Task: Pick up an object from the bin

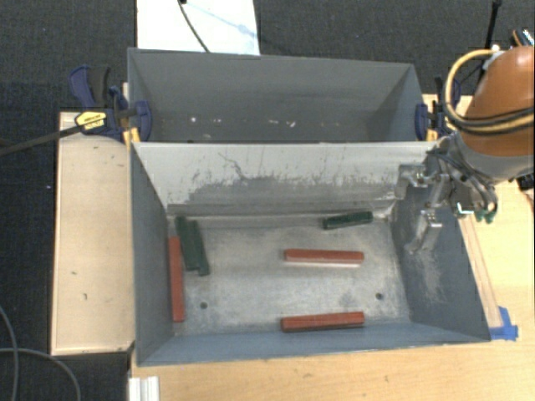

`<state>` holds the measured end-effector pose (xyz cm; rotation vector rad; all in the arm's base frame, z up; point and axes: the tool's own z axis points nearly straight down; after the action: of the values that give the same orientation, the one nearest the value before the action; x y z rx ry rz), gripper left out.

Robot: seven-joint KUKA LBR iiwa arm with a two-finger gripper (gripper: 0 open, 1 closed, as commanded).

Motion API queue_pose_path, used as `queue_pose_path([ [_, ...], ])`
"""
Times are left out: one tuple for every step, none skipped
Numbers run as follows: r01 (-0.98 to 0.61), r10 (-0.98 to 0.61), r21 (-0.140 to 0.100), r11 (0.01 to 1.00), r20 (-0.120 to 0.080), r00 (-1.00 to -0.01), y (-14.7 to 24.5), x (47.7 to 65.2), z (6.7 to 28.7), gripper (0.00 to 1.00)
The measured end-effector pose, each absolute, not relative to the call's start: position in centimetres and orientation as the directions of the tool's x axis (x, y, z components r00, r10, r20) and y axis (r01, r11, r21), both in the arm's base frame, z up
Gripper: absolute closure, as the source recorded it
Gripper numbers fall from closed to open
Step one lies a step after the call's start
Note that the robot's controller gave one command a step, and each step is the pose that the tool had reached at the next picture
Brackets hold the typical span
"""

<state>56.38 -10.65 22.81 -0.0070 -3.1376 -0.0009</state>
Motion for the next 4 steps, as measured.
queue_pose_path([
  [0.0, 0.0, 0.001, 1.0, 0.004, -1.0, -10.8, 57.6, 7.3, 0.0],
  [0.113, 0.113, 0.003, 0.994, 0.0, -0.994, -4.5, 58.6, 7.1, 0.0],
  [0.113, 0.113, 0.0, 0.994, -0.005, -0.994, -4.9, 58.7, 7.2, 1.0],
  [0.11, 0.11, 0.0, 0.994, -0.001, -0.994, -4.9, 58.6, 7.1, 0.0],
])
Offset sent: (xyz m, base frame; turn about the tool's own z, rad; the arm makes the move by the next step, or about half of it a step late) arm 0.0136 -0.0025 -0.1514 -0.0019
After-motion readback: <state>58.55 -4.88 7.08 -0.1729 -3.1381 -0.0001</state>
